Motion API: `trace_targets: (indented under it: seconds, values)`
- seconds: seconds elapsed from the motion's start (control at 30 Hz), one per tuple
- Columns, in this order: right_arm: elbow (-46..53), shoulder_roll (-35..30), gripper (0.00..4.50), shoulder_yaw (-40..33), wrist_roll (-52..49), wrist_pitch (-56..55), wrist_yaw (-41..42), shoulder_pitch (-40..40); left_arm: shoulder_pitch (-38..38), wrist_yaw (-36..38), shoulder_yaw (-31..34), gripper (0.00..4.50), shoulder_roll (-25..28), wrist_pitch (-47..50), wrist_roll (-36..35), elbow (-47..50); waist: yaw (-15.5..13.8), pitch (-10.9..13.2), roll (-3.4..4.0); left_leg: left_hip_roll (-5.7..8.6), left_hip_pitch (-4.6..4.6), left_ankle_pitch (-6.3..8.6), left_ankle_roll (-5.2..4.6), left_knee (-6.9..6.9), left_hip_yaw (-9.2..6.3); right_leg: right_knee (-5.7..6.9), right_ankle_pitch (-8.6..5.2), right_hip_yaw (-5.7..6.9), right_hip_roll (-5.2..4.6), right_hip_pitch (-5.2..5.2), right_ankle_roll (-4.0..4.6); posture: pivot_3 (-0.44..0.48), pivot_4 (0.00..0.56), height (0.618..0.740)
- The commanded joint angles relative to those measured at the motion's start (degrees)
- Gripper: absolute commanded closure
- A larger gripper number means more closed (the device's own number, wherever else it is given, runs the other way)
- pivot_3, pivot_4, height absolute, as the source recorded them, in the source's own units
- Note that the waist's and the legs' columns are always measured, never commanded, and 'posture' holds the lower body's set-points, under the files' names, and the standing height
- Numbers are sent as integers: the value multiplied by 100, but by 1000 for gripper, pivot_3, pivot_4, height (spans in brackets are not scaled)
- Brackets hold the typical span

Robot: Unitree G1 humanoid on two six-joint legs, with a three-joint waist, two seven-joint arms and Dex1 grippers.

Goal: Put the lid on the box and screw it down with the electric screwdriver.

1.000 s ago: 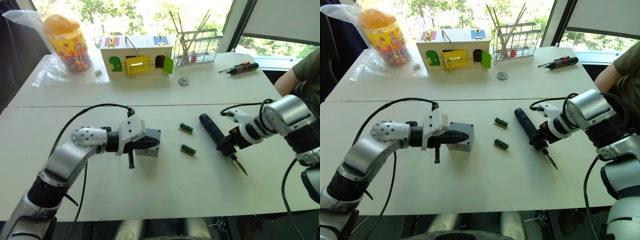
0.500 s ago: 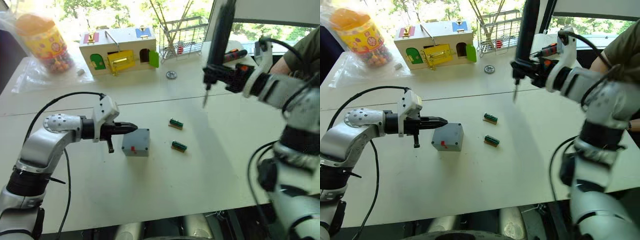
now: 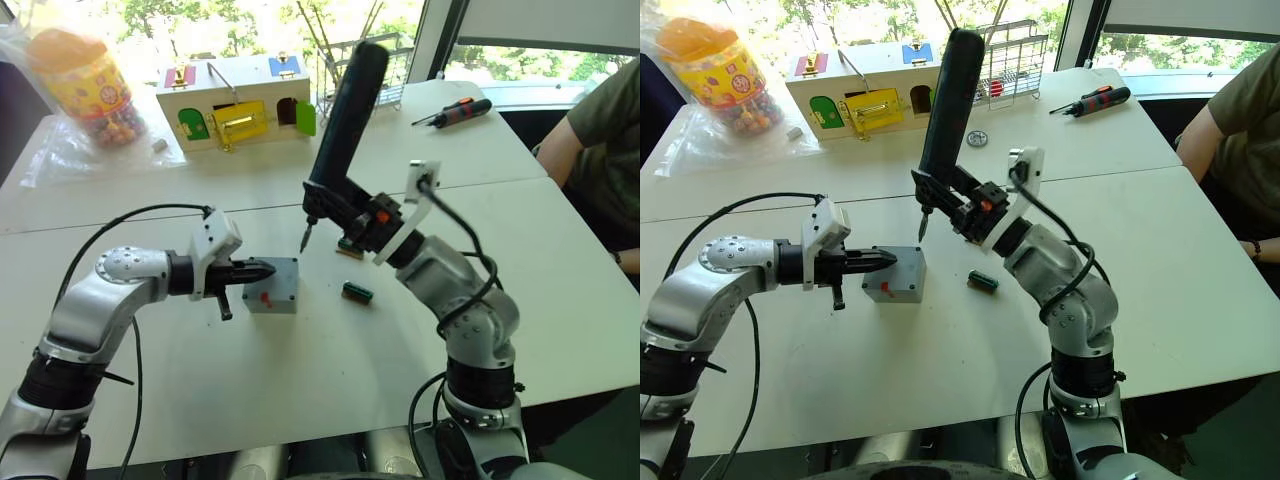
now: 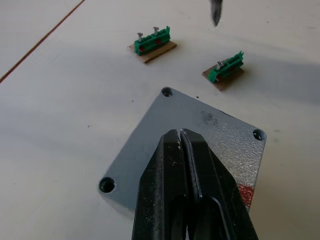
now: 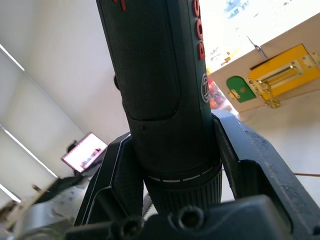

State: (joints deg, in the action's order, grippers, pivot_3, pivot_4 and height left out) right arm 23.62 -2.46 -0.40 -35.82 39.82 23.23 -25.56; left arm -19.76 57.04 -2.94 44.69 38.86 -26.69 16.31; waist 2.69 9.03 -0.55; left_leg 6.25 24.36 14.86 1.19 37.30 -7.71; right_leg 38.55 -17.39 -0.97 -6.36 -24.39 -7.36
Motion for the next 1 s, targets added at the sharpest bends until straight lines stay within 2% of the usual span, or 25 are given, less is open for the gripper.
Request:
trace_targets:
  seconds: [0.03,0.33,0.77,1.0]
  values:
    - [64,38,2739,264,258,-714,203,-7,163,68,-37,4500,117,-110,75,146,3,0,0,-2,-1,0,0,-1,0,0,0,0,5,0,0,0,150,740]
    - [-628,177,2739,736,874,-1650,297,61,179,32,-240,4500,55,-308,270,-44,-13,-2,3,-2,-13,0,1,-2,0,2,0,0,7,10,0,0,150,740]
    - [-931,145,2739,900,1187,-1997,363,268,159,55,-315,4500,99,-378,379,-59,-15,-7,9,-2,-32,0,1,-4,0,4,0,-2,9,27,0,0,150,740]
    - [-1199,87,2739,1341,1597,-2291,542,421,137,51,-348,4500,112,-338,386,-28,-14,-10,12,-2,-53,0,0,-10,0,4,0,-2,9,43,1,0,150,740]
